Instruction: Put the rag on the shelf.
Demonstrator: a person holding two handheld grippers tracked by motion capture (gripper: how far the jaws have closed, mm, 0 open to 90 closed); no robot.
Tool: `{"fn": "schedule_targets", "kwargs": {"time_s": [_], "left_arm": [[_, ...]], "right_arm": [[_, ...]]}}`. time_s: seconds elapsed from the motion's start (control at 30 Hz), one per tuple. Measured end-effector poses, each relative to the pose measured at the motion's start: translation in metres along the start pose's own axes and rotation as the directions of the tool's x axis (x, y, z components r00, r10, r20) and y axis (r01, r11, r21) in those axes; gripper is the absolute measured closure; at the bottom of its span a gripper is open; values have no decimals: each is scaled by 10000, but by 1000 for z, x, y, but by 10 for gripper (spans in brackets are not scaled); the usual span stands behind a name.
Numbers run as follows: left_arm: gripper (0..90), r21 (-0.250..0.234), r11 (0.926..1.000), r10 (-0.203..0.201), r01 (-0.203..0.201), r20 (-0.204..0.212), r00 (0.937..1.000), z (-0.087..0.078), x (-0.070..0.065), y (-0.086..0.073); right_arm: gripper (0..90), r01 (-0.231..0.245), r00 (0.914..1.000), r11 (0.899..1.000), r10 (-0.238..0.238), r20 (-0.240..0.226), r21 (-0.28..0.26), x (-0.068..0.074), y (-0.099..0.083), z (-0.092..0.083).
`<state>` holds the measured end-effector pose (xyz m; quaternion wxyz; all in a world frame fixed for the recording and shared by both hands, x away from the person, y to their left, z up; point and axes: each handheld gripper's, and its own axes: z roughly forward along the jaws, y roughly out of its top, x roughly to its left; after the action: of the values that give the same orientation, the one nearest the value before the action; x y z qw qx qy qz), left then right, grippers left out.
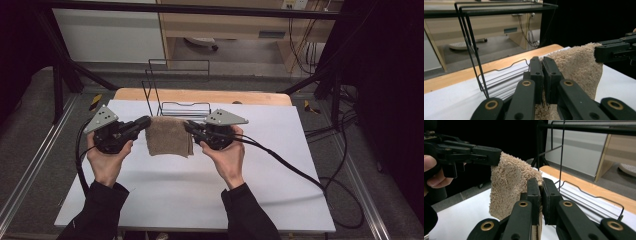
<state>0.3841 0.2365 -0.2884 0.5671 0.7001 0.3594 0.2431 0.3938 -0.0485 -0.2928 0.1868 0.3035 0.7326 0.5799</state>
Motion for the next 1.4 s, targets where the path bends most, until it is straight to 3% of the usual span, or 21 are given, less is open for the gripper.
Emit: {"fn": "schedule_targets", "kwargs": {"time_s": [0.7,1.4], "left_arm": [[866,-1019,9947,95,-115,-196,9998,8,2,31],[866,-1667,9859,89,-129,-249,9996,20,11,57]], "right_arm": [[855,344,9988,9949,-309,384,-952,-10,32,-4],[855,656,9959,9869,-555,717,-1477,-21,62,0]]}}
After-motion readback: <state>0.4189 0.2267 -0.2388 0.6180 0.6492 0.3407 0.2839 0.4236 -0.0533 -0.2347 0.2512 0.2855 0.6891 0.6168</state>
